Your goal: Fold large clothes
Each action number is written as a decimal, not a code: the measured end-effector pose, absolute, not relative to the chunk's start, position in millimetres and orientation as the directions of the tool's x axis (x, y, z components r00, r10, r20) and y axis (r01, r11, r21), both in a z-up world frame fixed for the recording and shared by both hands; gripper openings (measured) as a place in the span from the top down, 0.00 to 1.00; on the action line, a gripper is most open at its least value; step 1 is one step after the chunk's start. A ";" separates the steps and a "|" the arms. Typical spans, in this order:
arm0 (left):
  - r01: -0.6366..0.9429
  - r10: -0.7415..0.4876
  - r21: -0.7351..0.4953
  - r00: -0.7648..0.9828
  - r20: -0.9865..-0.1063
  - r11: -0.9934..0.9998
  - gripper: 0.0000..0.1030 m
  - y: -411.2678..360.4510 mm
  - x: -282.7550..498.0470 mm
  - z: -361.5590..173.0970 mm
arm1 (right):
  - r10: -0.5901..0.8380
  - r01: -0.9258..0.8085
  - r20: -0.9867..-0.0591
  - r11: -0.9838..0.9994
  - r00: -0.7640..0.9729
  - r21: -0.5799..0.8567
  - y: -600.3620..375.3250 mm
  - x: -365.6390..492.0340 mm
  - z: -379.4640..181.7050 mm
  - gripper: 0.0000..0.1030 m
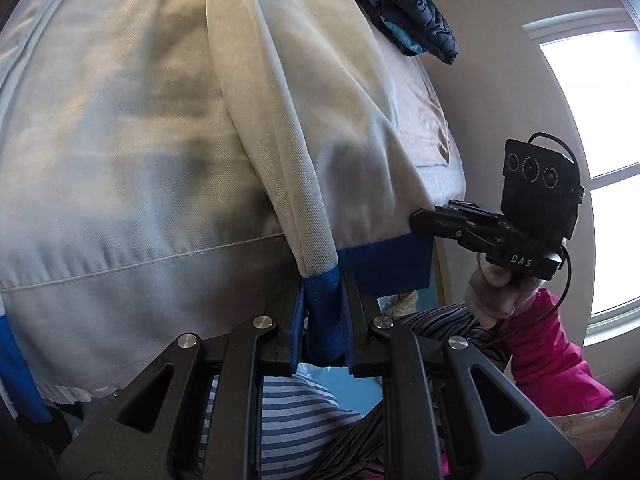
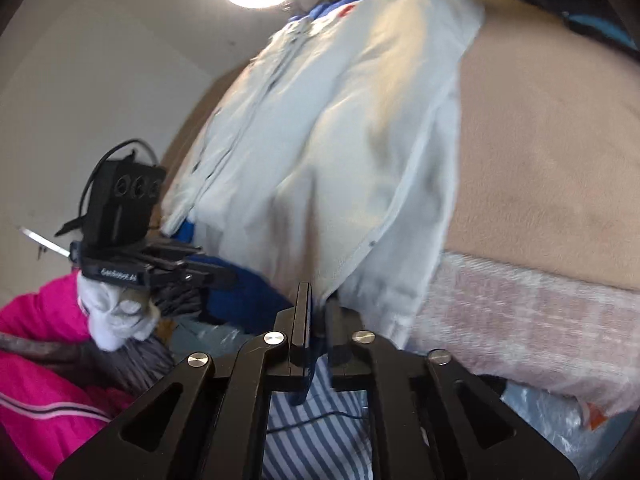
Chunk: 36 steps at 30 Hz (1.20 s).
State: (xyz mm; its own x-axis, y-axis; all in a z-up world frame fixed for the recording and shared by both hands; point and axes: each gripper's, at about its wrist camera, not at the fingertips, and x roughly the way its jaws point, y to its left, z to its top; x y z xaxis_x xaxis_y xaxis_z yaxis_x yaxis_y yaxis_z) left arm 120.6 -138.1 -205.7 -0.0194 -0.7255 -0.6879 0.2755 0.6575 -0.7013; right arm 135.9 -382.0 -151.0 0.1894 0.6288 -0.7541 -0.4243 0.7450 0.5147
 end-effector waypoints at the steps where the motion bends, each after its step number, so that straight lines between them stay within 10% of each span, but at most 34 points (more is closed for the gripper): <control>1: 0.273 -0.729 -0.705 -0.018 -0.684 0.655 0.86 -139.7 122.7 -204.4 | 0.630 -0.428 -0.752 0.744 0.193 0.513 -381.2 137.8 -149.8 0.87; 4: 0.250 -0.733 -0.710 -0.002 -0.680 0.658 0.85 -122.1 118.5 -200.2 | 0.693 -0.378 -0.683 0.711 0.232 0.593 -403.6 153.2 -142.4 0.60; 9: 0.197 -0.752 -0.733 0.036 -0.658 0.651 0.70 -110.9 121.9 -203.7 | 0.688 -0.250 -0.667 0.725 0.285 0.641 -415.1 196.3 -153.4 0.60; 12: 0.199 -0.813 -0.795 0.016 -0.581 0.572 0.89 -112.1 124.9 -203.2 | 0.658 -0.214 -0.695 0.753 0.290 0.623 -411.3 213.1 -169.4 0.91; 17: 0.132 -0.953 -0.943 0.044 -0.301 0.304 0.90 -93.1 121.9 -183.2 | 0.654 -0.301 -0.676 0.756 0.338 0.581 -403.3 208.7 -136.3 0.98; 24: 0.228 -0.748 -0.723 0.041 -0.662 0.652 0.89 -94.4 112.4 -209.1 | 0.579 -0.337 -0.724 0.813 0.375 0.476 -388.5 208.9 -119.5 0.96; 29: 0.320 -0.681 -0.632 0.064 -0.729 0.706 0.80 -93.8 95.5 -188.8 | 0.487 -0.355 -0.827 0.853 0.282 0.381 -374.4 215.1 -143.8 0.91; 36: 0.415 -0.661 -0.561 0.144 -0.737 0.716 0.80 -92.3 75.6 -149.0 | 0.586 -0.309 -0.679 0.810 0.442 0.497 -418.9 249.9 -104.5 0.66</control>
State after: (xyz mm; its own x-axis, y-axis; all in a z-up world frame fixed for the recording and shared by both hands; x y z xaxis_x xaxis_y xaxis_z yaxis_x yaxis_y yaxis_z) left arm 75.6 -92.3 -149.0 0.1440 -0.6607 -0.7367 0.4145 0.7163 -0.5614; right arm 249.9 -418.9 -104.5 0.4425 0.5857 -0.6791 -0.3094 0.8104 0.4974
